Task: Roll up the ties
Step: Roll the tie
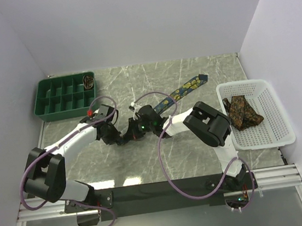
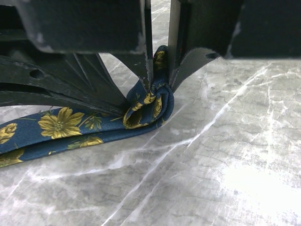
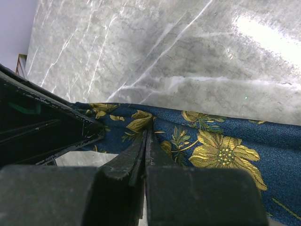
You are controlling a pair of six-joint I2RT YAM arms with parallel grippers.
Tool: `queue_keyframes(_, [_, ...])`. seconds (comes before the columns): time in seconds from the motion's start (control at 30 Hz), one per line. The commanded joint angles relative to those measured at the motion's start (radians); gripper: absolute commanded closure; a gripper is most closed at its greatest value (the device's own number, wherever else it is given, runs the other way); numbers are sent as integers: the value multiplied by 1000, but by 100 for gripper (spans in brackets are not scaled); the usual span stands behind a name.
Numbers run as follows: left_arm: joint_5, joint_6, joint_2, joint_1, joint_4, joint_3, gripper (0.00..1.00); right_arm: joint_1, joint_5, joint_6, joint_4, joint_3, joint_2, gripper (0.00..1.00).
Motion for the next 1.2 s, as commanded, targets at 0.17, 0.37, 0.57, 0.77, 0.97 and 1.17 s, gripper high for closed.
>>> queue_keyframes(0.17, [14,5,31,-24,29,80,99,36,-33,-24,-39,55,44,100])
queue_keyframes(0.37, [33,-4,79,-42,55,114,99,37,-33,-22,-39,60,52,100])
queue_keyframes(0.57, [44,-21,135,-51,92,106,99,33,-19,-15,-27,31,32,96])
queue_keyframes(0.77, [28,-23,194,-56,105,100,99,8,45,-8,12,-49,-48,81])
queue_keyframes(0.97, [28,-21,244,-59,125,101,99,-21,143,-36,25,-130,-147,74])
queue_keyframes(1.17, [27,-12,267,-62,124,127,99,-70,137,-28,51,-128,-158,78])
